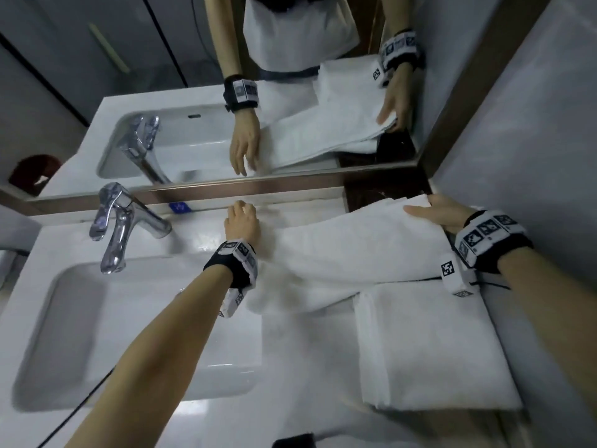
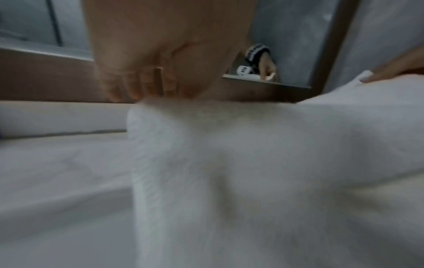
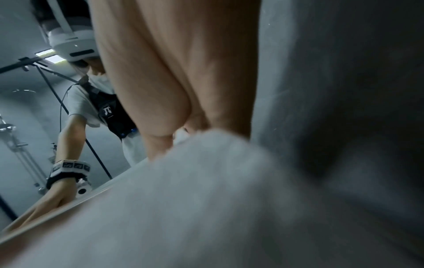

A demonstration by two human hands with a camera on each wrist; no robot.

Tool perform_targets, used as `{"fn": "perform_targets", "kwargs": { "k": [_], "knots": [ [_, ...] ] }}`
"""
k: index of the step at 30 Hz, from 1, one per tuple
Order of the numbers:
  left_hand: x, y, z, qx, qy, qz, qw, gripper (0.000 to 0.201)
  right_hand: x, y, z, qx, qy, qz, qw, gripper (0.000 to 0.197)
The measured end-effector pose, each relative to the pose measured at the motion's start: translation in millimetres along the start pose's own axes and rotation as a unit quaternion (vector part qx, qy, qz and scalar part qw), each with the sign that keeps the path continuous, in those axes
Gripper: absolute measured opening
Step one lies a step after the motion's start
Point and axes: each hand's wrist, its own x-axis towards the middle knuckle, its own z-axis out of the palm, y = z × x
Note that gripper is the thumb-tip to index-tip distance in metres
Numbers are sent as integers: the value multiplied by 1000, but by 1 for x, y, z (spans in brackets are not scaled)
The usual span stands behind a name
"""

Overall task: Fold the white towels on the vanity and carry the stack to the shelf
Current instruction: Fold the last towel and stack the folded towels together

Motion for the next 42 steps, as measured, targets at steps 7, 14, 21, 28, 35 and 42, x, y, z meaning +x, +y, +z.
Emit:
{"fn": "perform_targets", "kwargs": {
  "k": [7,14,21,28,35,42],
  "knots": [
    [11,86,11,-33,-212,214,953,42,-4,8,6,-80,66,75,992,58],
    [9,96,21,-22,-262,218,940,45,-2,2,10,-20,97,21,995,49],
    [9,70,12,-83,-215,243,942,33,1,-3,8,61,78,-16,995,41],
    [24,74,-6,-114,-33,228,966,29,13,-16,2,77,145,-62,984,36],
    [36,14,-18,31,-195,127,972,61,24,-1,3,10,149,-46,988,35],
    [39,-26,-29,-212,-211,-11,954,22,28,-15,5,-9,166,-33,986,44]
  ]
}}
